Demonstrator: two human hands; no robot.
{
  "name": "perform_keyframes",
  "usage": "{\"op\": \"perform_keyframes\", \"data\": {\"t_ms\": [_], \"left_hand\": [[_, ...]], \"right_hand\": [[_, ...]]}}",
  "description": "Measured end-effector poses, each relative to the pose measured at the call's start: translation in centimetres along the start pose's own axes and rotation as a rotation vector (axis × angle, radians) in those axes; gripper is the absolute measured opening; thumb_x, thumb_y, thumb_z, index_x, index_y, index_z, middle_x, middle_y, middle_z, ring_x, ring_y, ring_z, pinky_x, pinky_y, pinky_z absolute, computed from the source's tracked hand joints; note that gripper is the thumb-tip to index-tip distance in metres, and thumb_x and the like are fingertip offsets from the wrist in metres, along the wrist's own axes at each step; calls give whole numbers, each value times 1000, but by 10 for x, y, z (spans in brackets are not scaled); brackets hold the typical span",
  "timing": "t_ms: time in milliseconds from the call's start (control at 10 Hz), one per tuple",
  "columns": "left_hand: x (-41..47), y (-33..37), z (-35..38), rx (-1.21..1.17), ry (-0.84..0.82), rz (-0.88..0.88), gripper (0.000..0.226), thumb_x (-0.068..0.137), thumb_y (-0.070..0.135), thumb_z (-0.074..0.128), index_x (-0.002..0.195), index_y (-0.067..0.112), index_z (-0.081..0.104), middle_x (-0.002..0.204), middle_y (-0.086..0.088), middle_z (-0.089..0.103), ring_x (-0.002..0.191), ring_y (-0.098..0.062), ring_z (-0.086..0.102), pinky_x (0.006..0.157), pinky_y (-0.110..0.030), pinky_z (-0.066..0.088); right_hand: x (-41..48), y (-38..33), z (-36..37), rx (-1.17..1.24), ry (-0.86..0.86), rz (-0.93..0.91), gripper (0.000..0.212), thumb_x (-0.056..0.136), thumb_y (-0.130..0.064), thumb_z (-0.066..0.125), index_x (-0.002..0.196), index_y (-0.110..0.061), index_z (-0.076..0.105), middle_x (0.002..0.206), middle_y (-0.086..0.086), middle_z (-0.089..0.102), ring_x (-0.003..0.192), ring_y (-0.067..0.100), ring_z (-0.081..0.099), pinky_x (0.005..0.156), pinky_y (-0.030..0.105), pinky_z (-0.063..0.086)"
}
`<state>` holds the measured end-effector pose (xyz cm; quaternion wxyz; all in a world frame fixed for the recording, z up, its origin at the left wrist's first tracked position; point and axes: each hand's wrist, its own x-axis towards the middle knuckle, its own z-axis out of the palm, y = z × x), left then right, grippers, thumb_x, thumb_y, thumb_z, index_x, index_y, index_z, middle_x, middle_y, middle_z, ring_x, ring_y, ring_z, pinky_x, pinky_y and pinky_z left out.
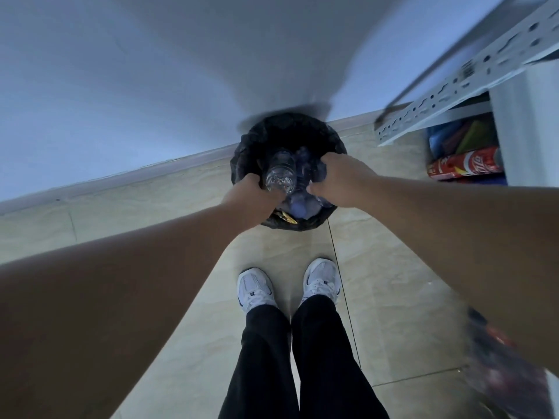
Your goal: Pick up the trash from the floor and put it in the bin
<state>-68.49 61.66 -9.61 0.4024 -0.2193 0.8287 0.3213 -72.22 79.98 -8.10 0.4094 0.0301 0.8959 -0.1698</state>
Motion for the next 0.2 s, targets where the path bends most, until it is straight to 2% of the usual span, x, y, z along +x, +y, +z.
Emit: {"op": "perform_keyframes", "data": {"t_ms": [100, 200], "left_hand": [[-32, 1, -20, 132, -15, 112, 79, 68, 57, 66, 134, 18, 50, 107, 3, 58, 86, -22, 62, 57, -29, 47], [-61, 3, -41, 247, 30, 195, 92, 70, 57, 66, 149, 19, 38, 135, -10, 53, 113, -33, 58, 77, -35, 48]], "right_hand": [[-28, -7, -13, -49, -6, -28, 66, 85, -46, 69, 135, -9, 48, 131, 17, 58, 116, 39, 57, 96, 48, 50], [-59, -13, -26, -51, 13, -41, 71, 84, -48, 69, 140, -11, 45, 135, 16, 55, 119, 38, 55, 98, 50, 50]]}}
